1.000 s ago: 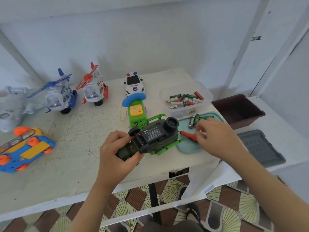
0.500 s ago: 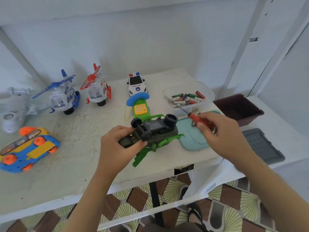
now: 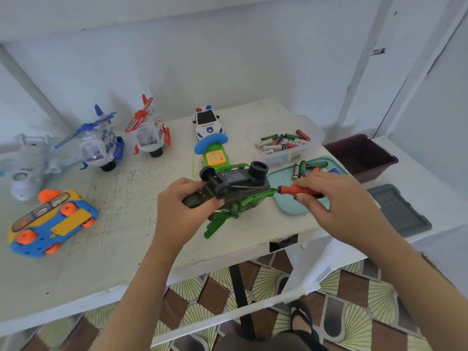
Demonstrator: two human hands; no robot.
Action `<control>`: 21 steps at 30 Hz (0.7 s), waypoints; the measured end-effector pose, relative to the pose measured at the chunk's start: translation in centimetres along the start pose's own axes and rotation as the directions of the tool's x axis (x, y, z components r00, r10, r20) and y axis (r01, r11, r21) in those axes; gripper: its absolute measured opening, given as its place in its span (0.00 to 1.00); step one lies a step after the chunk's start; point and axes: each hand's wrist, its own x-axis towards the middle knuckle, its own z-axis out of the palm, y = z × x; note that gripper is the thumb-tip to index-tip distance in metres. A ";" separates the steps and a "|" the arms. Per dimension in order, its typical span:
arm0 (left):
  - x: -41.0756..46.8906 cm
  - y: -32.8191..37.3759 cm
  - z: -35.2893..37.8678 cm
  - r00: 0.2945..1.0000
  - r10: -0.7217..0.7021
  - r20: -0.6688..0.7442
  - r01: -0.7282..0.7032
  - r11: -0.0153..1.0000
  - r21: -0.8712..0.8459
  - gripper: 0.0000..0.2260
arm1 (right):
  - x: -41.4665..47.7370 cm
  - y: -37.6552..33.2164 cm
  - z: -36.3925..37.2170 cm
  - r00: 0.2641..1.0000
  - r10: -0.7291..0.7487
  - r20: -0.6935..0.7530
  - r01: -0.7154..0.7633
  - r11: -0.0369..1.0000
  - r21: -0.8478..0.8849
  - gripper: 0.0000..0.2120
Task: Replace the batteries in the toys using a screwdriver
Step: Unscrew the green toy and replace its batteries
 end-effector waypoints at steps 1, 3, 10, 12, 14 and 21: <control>-0.1 0.0 0.0 1.000 0.001 -0.002 -0.001 1.000 -0.003 0.12 | -0.2 -0.1 0.1 1.000 0.002 -0.025 -0.002 1.000 0.001 0.15; -0.2 -0.1 -0.1 1.000 0.003 -0.012 -0.003 1.000 -0.013 0.11 | -0.5 -0.5 0.4 0.998 0.004 -0.070 -0.004 1.000 0.002 0.14; -0.7 -0.3 -0.3 1.000 0.019 -0.013 -0.019 1.000 -0.006 0.14 | -1.6 -1.5 1.4 0.972 0.117 -0.205 -0.100 0.991 0.090 0.11; -0.8 -0.3 -0.3 1.000 0.006 -0.008 -0.007 0.999 -0.033 0.12 | -1.8 -1.8 1.4 0.985 0.090 -0.150 -0.072 0.990 0.124 0.12; -0.7 -0.4 -0.3 1.000 -0.008 -0.009 0.008 0.998 -0.056 0.12 | -2.1 -2.2 1.5 0.995 0.055 -0.087 -0.041 0.987 0.155 0.13; -0.4 -0.4 -0.5 0.999 -0.043 -0.011 0.041 0.995 -0.092 0.10 | -2.7 -2.9 1.7 0.996 0.053 -0.069 -0.042 0.988 0.151 0.12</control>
